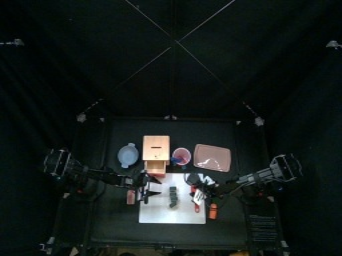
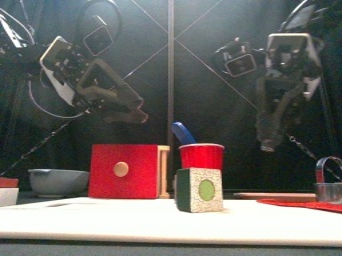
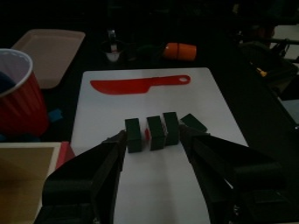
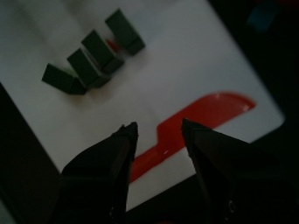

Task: Place sushi on board then cut the sushi with the knife then place the pieces on the plate
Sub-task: Place the 4 sushi pieces on the plate

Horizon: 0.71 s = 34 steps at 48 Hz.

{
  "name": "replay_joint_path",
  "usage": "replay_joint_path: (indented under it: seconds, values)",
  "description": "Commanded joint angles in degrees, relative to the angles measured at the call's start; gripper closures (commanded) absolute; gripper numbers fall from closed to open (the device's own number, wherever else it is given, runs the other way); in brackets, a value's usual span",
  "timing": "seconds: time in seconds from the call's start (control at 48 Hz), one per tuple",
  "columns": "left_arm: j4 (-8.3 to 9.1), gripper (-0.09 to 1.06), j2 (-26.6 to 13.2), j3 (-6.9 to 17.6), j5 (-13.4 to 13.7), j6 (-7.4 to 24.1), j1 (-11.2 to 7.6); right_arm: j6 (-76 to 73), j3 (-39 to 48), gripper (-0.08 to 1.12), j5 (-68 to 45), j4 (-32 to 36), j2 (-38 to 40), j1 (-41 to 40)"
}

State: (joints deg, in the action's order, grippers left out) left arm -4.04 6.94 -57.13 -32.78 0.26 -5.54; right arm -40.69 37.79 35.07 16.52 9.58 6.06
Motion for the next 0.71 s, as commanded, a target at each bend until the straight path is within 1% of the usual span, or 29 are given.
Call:
replay_joint_path:
  seconds: [0.021, 0.062, 0.104, 0.208, 0.292, 0.354, 0.479, 0.562, 0.646, 0.708]
  values:
    - [-1.76, 0.10, 1.32, 1.05, -0.62, 0.09, 0.44, 18.98, -5.19, 0.23, 4.13, -10.63, -1.14, -5.45]
    - [-2.55, 0.10, 1.49, 1.05, -0.62, 0.09, 0.70, 26.81, -7.03, 0.23, 4.66, -15.91, -2.99, -7.47]
    - [-3.08, 0.10, 1.49, 1.05, -0.62, 0.09, 0.97, 31.11, -8.09, 0.23, 4.48, -19.34, -4.31, -8.44]
    - [-3.96, 0.10, 1.58, 0.97, -0.62, 0.09, 1.67, 39.55, -10.81, 0.23, 3.34, -24.79, -8.53, -9.84]
    - [-4.48, 0.10, 1.85, 0.62, -0.62, 0.09, 2.11, 42.45, -12.74, 0.23, 2.29, -25.40, -11.16, -9.76]
    - [-4.75, 0.10, 2.37, -0.09, -0.62, 0.09, 2.55, 43.42, -14.24, 0.23, 1.32, -25.31, -13.01, -9.67]
    - [-5.36, 0.10, 4.31, -2.37, -0.62, 0.00, 3.78, 43.86, -16.87, 0.23, 0.00, -24.52, -15.64, -9.58]
    - [-6.24, 0.10, 5.98, -4.13, -0.62, 0.00, 4.75, 43.86, -17.93, 0.23, -0.53, -24.43, -17.23, -9.40]
    - [-7.12, 0.10, 7.12, -5.36, -0.62, 0.00, 5.19, 43.86, -18.46, 0.23, -1.14, -24.61, -18.11, -9.32]
    - [-7.65, 0.10, 8.00, -6.24, -0.62, 0.00, 5.19, 43.86, -18.72, 0.23, -1.58, -24.79, -18.81, -8.70]
